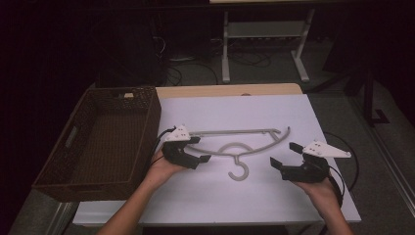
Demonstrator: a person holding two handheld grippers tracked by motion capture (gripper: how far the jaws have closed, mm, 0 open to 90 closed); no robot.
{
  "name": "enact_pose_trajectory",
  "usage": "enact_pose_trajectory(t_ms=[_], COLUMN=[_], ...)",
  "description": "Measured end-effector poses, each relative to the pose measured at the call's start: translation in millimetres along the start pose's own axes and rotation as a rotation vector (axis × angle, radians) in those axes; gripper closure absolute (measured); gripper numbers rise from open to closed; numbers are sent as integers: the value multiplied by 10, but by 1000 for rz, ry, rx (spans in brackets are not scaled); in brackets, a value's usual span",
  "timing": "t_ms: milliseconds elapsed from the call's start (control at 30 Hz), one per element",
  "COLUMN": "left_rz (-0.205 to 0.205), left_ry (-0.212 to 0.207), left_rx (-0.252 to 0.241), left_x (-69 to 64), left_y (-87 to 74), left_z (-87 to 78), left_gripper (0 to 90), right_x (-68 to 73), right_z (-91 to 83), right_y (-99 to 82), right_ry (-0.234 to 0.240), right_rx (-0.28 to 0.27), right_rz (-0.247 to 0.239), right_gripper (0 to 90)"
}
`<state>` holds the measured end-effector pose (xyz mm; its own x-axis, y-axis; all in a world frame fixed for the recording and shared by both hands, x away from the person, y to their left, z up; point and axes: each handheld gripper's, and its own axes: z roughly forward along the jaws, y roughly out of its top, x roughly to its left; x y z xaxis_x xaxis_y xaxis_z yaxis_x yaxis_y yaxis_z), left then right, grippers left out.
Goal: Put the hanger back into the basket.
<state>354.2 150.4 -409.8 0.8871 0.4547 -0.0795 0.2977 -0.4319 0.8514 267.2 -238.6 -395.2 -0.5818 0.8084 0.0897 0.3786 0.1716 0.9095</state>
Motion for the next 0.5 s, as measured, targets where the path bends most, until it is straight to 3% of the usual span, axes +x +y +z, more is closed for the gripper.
enact_pose_trajectory(t_ms=[367,500], left_rz=[49,53], left_ry=[-58,-78], left_rx=[69,100], left_x=[165,228], left_y=[39,38], left_z=[306,371], left_gripper=[528,565], right_x=[-13,-14], right_z=[18,18], right_y=[-12,-15], right_ry=[-1,-1], right_rx=[7,13], right_rz=[-6,-8], right_gripper=[113,115])
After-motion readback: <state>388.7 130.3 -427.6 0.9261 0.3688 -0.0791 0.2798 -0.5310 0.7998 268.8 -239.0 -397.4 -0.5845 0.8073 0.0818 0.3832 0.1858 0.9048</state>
